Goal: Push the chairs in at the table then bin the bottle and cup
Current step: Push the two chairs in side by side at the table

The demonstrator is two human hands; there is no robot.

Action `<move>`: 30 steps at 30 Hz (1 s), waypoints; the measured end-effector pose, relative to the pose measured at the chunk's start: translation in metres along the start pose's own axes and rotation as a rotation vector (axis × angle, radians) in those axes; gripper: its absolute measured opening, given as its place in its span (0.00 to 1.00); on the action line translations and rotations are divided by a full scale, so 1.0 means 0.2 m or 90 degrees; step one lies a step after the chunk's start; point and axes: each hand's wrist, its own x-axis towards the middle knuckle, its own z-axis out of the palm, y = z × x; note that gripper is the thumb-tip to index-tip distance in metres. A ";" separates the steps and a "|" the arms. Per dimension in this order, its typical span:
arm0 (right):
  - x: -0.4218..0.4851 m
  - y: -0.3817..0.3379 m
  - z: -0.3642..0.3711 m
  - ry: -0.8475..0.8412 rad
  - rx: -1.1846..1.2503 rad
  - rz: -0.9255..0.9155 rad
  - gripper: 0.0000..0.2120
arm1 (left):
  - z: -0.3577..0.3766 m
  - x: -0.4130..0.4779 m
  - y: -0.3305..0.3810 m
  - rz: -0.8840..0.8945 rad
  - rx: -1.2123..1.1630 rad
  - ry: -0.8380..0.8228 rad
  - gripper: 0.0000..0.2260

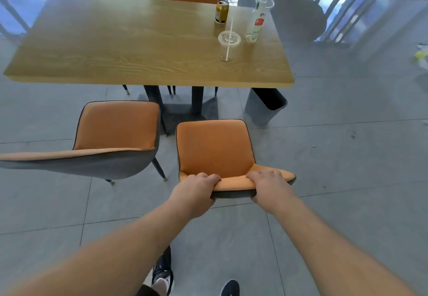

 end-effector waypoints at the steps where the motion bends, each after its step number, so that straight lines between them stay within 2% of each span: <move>1: 0.03 -0.02 0.00 0.003 0.006 0.002 0.22 | -0.02 0.02 -0.03 -0.003 0.001 -0.004 0.22; 4: 0.12 -0.10 0.02 0.006 0.024 0.010 0.21 | -0.06 0.08 -0.12 -0.024 0.008 -0.022 0.23; 9: 0.31 -0.12 -0.06 0.063 0.039 -0.006 0.18 | -0.16 0.20 -0.19 -0.069 -0.011 0.024 0.21; 14: 0.39 -0.16 -0.14 0.037 0.034 0.019 0.17 | -0.23 0.27 -0.21 -0.112 -0.012 -0.011 0.22; 22: 0.34 -0.19 -0.15 0.003 0.038 0.022 0.23 | -0.30 0.11 -0.37 -0.162 -0.029 -0.007 0.25; 26: 0.42 -0.25 -0.21 0.020 0.029 0.028 0.20 | -0.36 0.09 -0.47 -0.193 -0.028 0.011 0.28; 30: 0.55 -0.35 -0.30 0.102 0.033 0.049 0.13 | -0.40 0.09 -0.54 -0.223 -0.038 0.047 0.35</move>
